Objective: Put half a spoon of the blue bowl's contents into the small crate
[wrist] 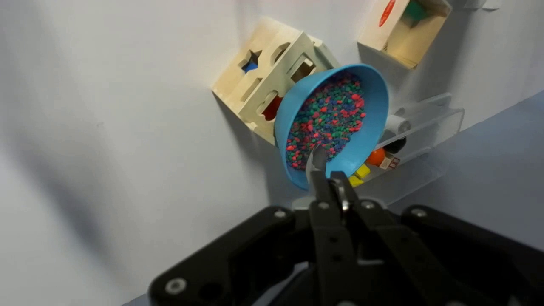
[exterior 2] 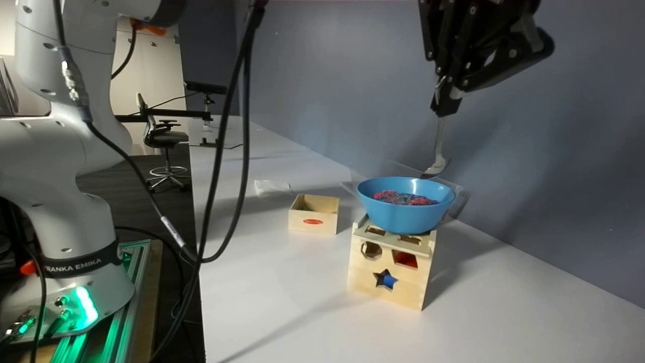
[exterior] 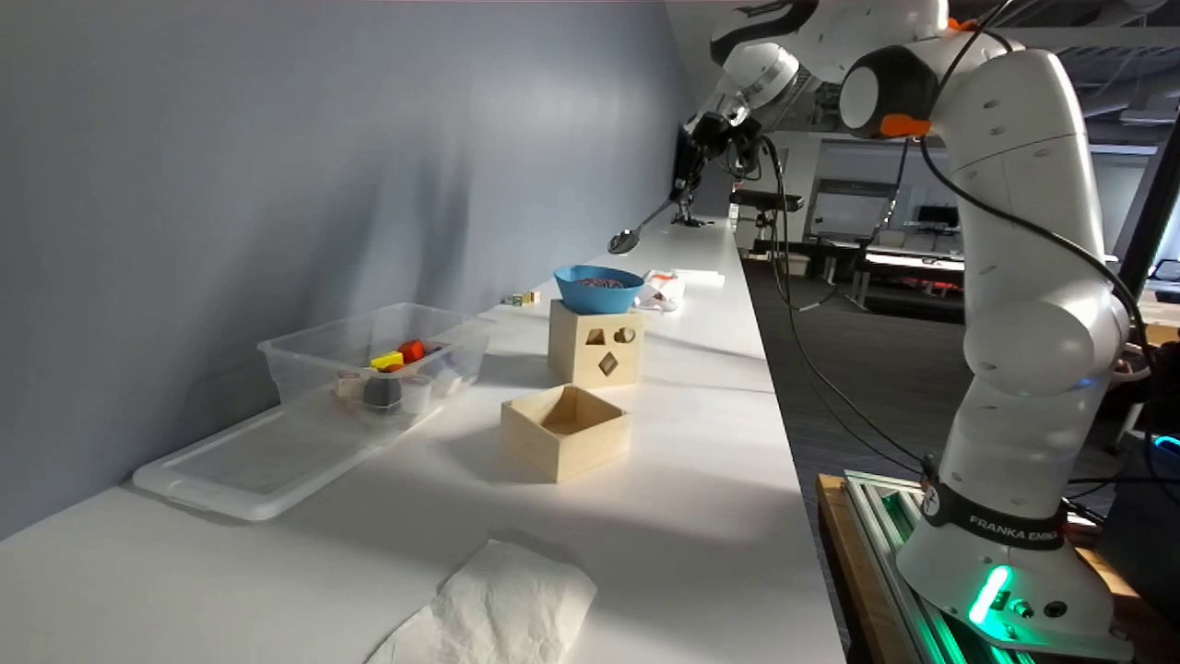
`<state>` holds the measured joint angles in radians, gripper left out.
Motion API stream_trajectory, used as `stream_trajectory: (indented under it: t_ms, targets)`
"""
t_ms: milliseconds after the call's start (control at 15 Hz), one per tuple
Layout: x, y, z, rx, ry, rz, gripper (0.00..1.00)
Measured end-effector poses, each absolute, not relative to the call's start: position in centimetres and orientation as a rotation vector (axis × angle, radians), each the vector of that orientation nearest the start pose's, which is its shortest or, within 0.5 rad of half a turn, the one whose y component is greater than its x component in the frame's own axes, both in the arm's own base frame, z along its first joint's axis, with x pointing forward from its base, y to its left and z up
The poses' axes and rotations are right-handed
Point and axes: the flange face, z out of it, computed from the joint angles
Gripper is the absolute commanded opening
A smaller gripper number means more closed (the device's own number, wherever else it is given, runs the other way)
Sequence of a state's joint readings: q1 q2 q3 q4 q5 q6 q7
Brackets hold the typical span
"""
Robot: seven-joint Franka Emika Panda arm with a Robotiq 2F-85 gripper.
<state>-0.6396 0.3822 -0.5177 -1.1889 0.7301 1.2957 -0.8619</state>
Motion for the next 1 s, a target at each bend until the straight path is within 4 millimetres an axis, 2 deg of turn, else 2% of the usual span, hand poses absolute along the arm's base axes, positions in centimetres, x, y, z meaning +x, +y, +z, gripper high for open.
stream_trajectory:
  t_ms: [333, 467, 800, 1000]
  targets:
    - [43.1, -48.5, 59.4, -2.663, 0.061, -0.464, 0.01]
    - [44.1, -47.6, 59.4, -2.674, 0.0, -0.431, 0.01]
    - [43.4, -48.1, 58.8, -2.74, -0.062, -0.351, 0.01]
    - [43.7, -48.2, 58.5, -2.764, -0.079, -0.338, 0.01]
